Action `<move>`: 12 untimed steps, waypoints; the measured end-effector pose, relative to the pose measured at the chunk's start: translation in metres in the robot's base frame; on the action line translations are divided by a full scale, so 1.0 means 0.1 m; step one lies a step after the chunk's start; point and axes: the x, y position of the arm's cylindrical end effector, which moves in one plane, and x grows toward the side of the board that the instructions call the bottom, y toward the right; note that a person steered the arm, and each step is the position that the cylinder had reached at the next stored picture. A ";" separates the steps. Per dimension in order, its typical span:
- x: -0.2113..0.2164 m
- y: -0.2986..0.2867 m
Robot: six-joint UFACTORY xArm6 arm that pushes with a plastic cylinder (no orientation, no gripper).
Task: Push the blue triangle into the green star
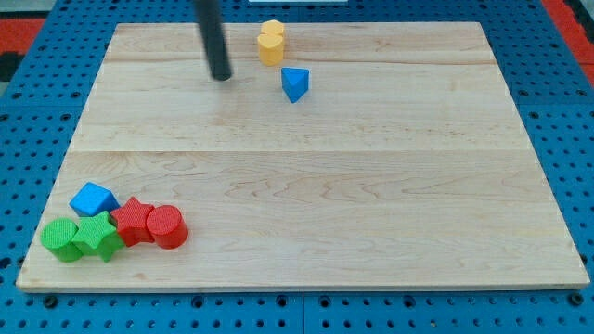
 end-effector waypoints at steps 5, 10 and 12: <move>0.27 1.16; 0.56 0.33; 0.51 -0.02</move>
